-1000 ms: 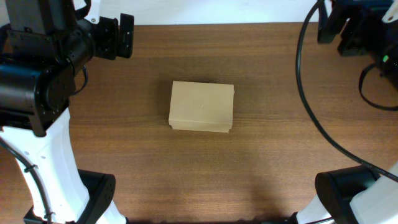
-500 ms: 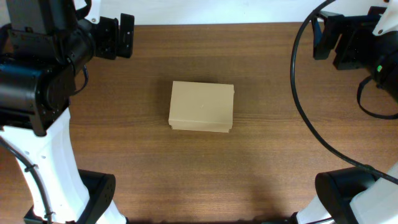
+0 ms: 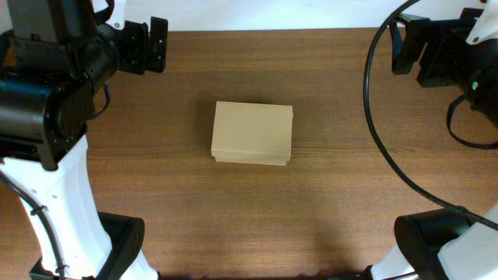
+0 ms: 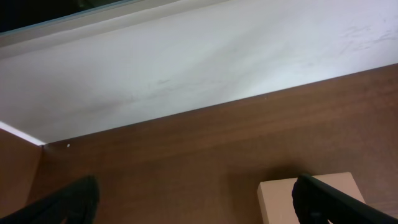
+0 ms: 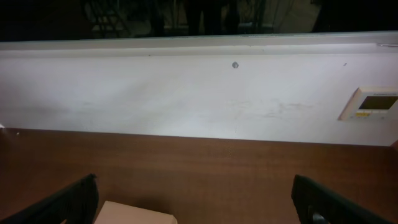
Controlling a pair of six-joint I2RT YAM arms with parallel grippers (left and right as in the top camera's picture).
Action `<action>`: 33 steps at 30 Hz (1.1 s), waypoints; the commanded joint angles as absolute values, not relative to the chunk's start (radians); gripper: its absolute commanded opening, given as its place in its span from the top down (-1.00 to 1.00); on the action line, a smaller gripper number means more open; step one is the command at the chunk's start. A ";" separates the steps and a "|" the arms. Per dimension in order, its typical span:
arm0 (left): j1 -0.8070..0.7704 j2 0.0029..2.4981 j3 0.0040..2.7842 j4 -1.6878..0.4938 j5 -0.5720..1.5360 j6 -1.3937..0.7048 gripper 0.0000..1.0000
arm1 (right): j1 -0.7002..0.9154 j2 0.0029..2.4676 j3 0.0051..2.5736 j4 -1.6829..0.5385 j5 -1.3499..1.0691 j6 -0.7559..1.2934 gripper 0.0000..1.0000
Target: Pack container
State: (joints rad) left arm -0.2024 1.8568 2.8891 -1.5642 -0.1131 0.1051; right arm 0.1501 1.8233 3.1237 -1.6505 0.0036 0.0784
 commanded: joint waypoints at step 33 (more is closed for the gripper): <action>-0.199 1.858 2.886 -1.565 -0.128 0.107 -0.99 | 0.023 0.678 1.444 -1.007 0.012 0.083 -0.98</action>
